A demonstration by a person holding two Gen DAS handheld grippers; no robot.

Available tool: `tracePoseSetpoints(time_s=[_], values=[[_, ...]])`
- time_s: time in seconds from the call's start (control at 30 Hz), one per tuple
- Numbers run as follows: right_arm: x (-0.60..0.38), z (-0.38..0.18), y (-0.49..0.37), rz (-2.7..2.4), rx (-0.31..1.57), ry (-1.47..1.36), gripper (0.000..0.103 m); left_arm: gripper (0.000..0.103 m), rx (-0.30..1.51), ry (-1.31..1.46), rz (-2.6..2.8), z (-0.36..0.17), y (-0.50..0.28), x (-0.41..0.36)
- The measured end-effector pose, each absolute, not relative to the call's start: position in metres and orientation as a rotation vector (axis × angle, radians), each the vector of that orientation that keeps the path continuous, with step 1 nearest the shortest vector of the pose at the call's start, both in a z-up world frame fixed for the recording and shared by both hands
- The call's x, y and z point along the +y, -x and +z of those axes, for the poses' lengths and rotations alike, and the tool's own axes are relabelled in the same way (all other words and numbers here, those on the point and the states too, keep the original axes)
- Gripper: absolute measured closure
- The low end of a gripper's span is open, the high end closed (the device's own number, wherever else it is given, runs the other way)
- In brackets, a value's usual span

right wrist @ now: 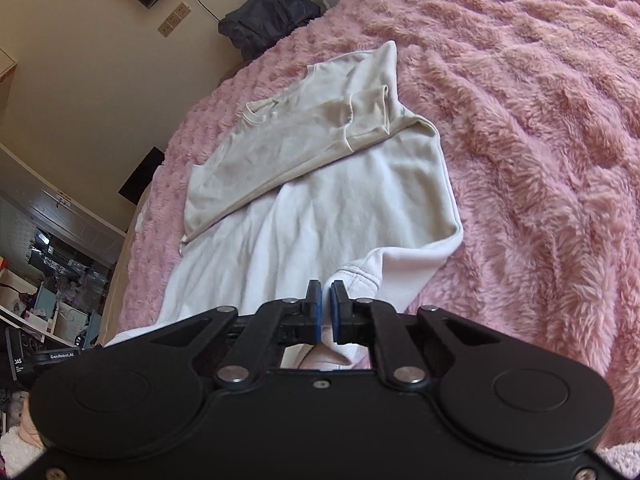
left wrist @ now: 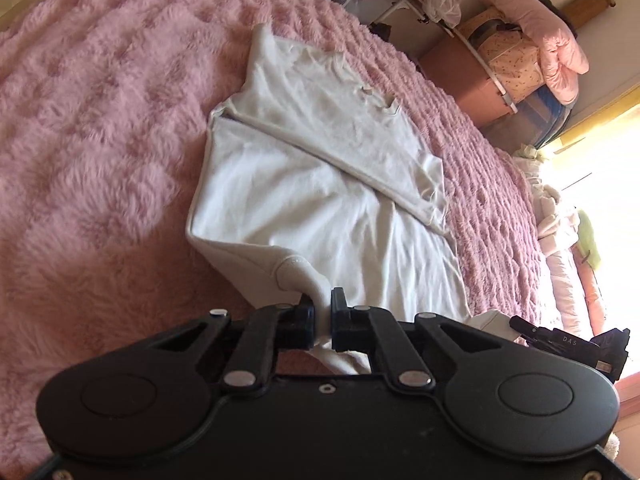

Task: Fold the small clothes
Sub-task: 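Lift the hem and fold it toward the collar with both grippers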

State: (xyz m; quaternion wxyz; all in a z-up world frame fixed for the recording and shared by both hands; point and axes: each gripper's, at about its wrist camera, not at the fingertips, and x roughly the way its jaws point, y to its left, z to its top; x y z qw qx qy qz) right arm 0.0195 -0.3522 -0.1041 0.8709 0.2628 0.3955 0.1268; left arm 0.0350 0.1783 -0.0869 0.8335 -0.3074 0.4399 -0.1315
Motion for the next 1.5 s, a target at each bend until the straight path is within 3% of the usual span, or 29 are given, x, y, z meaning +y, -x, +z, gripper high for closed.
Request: tracePoseSetpoints(time_s=[0.5,0.7,0.83,0.93,1.0,1.07,1.23,1.27,1.33,1.37,1.5], values=[[-0.392,-0.057,-0.167,0.174,0.545,-0.628,0.102,0.102,0.817,0.697,-0.304,-0.051,-0.245,0.217],[-0.391,-0.078,-0.200,0.223,0.655,-0.416,0.099,0.102,0.906,0.670,-0.317,-0.083,-0.292,0.211],[-0.392,-0.121,-0.202,0.308,0.835,-0.261,0.097,0.102,0.920,0.670,-0.316,-0.100,-0.291,0.214],[-0.390,-0.146,-0.200,0.345,0.921,-0.245,0.090,0.102,0.928,0.688,-0.295,-0.110,-0.285,0.217],[-0.385,-0.154,-0.201,0.356,0.931,-0.236,0.064,0.102,0.935,0.687,-0.281,-0.113,-0.281,0.219],[-0.378,-0.158,-0.204,0.363,0.914,-0.233,0.058,0.102,0.944,0.687,-0.273,-0.115,-0.279,0.219],[-0.363,-0.169,-0.216,0.393,0.972,-0.220,0.063,0.102,0.955,0.676,-0.273,-0.114,-0.273,0.215],[-0.360,-0.170,-0.216,0.392,0.972,-0.208,0.067,0.102,0.956,0.678,-0.275,-0.115,-0.272,0.214],[-0.356,-0.171,-0.216,0.384,0.974,-0.184,0.089,0.102,0.957,0.676,-0.278,-0.115,-0.270,0.212],[-0.356,-0.171,-0.215,0.379,0.970,-0.184,0.093,0.102,0.955,0.678,-0.279,-0.114,-0.269,0.212],[-0.360,-0.158,-0.211,0.366,0.912,-0.236,0.094,0.102,0.934,0.691,-0.282,-0.108,-0.270,0.213]])
